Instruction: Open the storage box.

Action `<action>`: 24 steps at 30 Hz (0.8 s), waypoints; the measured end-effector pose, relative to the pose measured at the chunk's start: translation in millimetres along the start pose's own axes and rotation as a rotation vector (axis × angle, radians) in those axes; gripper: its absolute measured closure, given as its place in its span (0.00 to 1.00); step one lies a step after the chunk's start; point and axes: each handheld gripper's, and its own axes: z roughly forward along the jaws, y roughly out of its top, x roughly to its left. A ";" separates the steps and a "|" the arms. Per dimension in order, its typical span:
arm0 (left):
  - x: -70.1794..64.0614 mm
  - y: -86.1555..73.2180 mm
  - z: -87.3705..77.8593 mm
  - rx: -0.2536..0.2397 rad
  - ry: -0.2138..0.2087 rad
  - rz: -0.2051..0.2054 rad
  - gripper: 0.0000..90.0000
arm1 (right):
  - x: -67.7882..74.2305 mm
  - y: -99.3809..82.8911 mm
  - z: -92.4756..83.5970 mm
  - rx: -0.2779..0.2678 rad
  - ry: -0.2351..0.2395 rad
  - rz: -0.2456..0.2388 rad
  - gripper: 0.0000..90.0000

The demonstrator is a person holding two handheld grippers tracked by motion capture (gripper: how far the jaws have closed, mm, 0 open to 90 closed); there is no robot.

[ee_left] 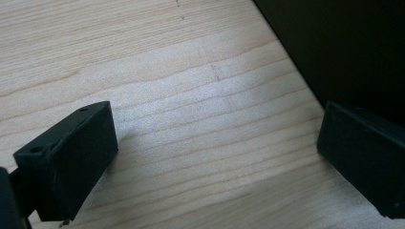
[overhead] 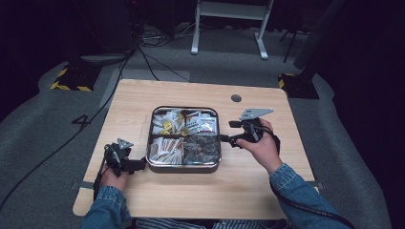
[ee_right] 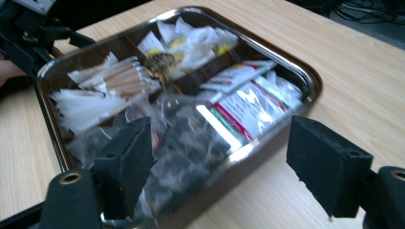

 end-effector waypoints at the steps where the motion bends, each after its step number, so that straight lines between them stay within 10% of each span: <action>1: -0.6 0.2 0.3 0.001 0.001 -0.006 0.00 | 2.0 6.4 7.5 0.002 0.016 0.006 0.26; 24: -0.7 1.1 1.0 -0.001 0.009 -0.010 0.00 | 24.3 28.0 80.8 0.065 0.076 -0.042 0.29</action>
